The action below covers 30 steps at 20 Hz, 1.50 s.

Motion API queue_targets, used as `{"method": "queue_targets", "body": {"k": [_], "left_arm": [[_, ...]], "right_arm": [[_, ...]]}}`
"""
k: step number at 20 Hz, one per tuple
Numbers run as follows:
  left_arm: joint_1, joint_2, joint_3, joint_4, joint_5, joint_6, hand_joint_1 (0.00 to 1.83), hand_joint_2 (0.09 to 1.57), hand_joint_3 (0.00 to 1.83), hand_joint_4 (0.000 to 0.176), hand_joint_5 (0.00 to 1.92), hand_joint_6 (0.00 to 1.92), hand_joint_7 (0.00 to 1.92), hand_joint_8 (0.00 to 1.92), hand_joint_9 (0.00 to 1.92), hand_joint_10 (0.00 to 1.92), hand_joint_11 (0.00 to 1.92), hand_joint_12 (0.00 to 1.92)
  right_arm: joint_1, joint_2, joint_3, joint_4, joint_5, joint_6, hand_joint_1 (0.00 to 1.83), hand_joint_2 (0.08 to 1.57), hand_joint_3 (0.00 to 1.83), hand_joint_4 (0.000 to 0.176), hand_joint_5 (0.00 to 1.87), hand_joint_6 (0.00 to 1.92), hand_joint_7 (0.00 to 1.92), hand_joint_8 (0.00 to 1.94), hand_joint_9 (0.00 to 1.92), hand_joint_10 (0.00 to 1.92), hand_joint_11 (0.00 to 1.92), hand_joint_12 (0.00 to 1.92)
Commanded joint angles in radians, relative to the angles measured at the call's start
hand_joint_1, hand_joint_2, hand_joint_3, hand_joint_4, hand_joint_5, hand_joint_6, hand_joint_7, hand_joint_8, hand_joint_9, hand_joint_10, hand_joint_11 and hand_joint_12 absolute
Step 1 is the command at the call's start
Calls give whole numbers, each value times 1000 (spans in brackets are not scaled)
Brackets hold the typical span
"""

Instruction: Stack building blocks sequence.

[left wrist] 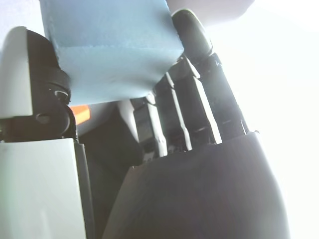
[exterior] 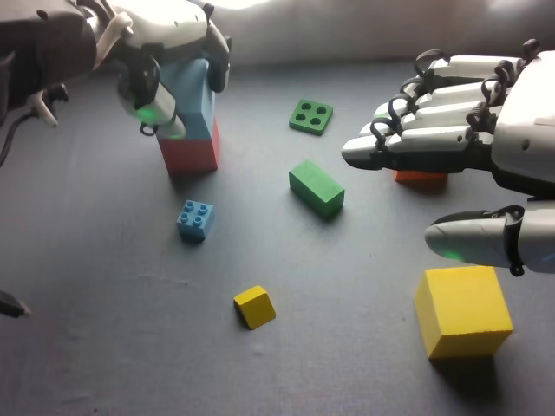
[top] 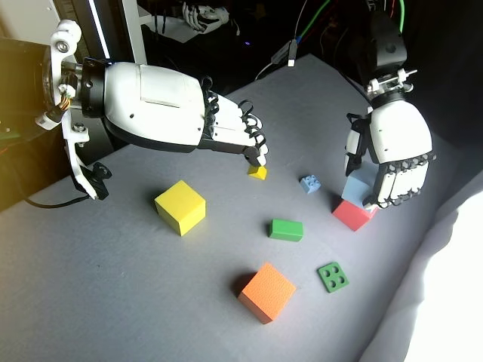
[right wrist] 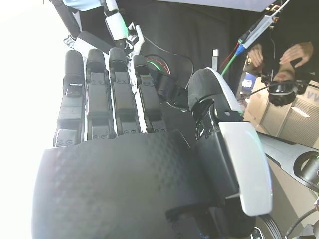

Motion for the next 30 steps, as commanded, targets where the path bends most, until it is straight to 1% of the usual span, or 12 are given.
{"method": "queue_targets", "body": {"k": [1, 3, 6, 8, 12, 14, 18, 21, 23, 25, 28, 30], "left_arm": [[-19, 18, 11, 11, -37, 10, 1217, 1147, 0, 0, 947, 915, 907, 1278, 811, 1068, 653, 1361], [-27, 13, 21, 14, -41, 11, 1214, 1156, 2, 0, 920, 951, 897, 1302, 802, 1093, 641, 1385], [-27, 3, 35, 21, -42, 11, 1221, 1142, 0, 0, 960, 892, 916, 1265, 812, 1062, 646, 1353], [-14, -4, 43, 15, -39, 11, 1210, 1168, 1, 0, 891, 991, 879, 1333, 787, 1106, 635, 1379], [3, -13, 47, 5, -39, 11, 1212, 1161, 1, 0, 903, 974, 896, 1305, 796, 1096, 623, 1387], [10, -16, 47, 3, -39, 11, 1221, 1141, 0, 0, 970, 880, 917, 1263, 817, 1067, 652, 1358], [26, -21, 47, -1, -37, 11, 1206, 1177, 0, 0, 895, 986, 847, 1385, 751, 1159, 598, 1423], [41, -28, 51, -14, -38, 11, 1219, 1154, 0, 0, 932, 924, 900, 1301, 787, 1122, 621, 1418], [47, -33, 55, -17, -38, 11, 1202, 1170, 3, 0, 889, 1010, 868, 1334, 767, 1125, 606, 1417], [51, -35, 56, -18, -38, 11, 1204, 1171, 1, 0, 889, 1006, 871, 1333, 771, 1110, 601, 1417], [51, -36, 57, -18, -38, 11, 1221, 1150, 0, 0, 946, 906, 902, 1298, 788, 1105, 613, 1424], [51, -36, 57, -18, -38, 11, 1216, 1155, 1, 0, 915, 957, 904, 1295, 799, 1116, 632, 1415]], "right_arm": [[15, 11, -2, 30, 99, 0, 0, 1456, 1, 0, 190, 5, 253, 3, 245, 12, 0, 617], [15, 11, -2, 30, 99, 0, 40, 1450, 0, 0, 236, 18, 290, 12, 272, 22, 0, 706], [15, 11, -2, 30, 99, 0, 3, 1445, 0, 0, 250, 13, 303, 9, 273, 20, 0, 726], [15, 11, -2, 30, 99, 0, 0, 1455, 3, 0, 230, 3, 287, 1, 268, 18, 0, 726], [15, 11, -2, 30, 99, 0, 52, 1444, 0, 0, 279, 14, 334, 11, 306, 32, 0, 808], [15, 11, -2, 30, 99, 0, 14, 1454, 1, 0, 231, 0, 312, 2, 284, 21, 0, 738], [15, 11, -2, 30, 99, 0, 30, 1448, 0, 0, 237, 8, 295, 6, 277, 16, 0, 778], [15, 11, -2, 30, 99, 0, 36, 1445, 0, 0, 253, 10, 314, 8, 292, 21, 0, 813], [15, 11, -2, 30, 99, 0, 39, 1438, 0, 0, 262, 9, 331, 10, 312, 28, 0, 869], [15, 11, -2, 30, 99, 0, 47, 1443, 0, 0, 267, 7, 326, 4, 308, 25, 0, 865], [15, 11, -2, 30, 99, 0, 0, 1452, 1, 0, 215, 5, 287, 1, 277, 11, 0, 694], [15, 11, -2, 30, 99, 0, 46, 1438, 0, 0, 285, 20, 345, 12, 327, 32, 0, 837]]}}
